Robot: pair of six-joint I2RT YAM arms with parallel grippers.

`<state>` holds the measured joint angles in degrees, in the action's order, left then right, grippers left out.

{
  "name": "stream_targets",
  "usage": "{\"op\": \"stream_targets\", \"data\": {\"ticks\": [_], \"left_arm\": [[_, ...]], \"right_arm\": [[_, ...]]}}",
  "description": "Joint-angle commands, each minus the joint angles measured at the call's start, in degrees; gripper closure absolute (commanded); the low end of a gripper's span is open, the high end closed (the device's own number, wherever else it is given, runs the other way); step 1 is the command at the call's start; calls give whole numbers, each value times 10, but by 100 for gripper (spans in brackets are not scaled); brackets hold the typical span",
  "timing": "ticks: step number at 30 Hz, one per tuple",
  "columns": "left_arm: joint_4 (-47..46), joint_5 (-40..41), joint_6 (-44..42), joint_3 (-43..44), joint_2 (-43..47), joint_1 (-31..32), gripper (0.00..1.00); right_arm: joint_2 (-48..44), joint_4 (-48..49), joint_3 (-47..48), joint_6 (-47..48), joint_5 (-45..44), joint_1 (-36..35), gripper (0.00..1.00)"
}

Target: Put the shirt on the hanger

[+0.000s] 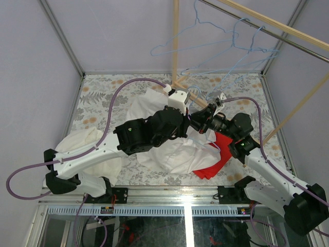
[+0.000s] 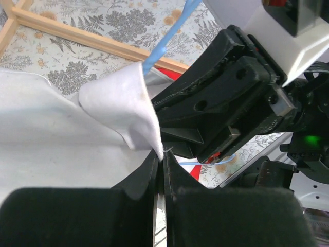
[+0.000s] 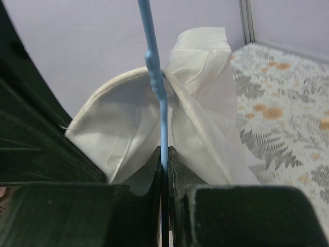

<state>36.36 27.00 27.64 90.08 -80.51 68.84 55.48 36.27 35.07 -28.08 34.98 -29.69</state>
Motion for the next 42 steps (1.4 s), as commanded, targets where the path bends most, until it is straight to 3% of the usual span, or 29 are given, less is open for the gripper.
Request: {"op": "stream_targets", "data": {"ticks": [1,2,11,14,21,26,31,36,42], "left_arm": [[8,15,-22,40,-1,10,100],[12,18,-23,42,-1,10,99],[17,10,-39,26,23,10,50],[17,-14,-62,22,44,10,42],[43,-61,-191,37,118,10,37],[89,-60,-344,71,154,10,35],[107,-180,-484,42,195,10,31],[120,-217,-540,62,197,10,31],[182,-247,-585,140,136,10,31]], "right_arm": [[-35,113,13,-23,-28,-5,100],[-43,117,10,-24,-32,-5,100],[-89,193,-74,-61,-86,-5,100],[-81,218,-76,-84,-95,-5,100],[-74,279,-79,-102,-106,-5,100],[-91,328,-114,-72,-90,-5,100],[-109,335,-126,-45,-21,-5,96],[-126,383,-153,-48,12,-5,97],[-128,365,-152,-63,92,-5,97]]}}
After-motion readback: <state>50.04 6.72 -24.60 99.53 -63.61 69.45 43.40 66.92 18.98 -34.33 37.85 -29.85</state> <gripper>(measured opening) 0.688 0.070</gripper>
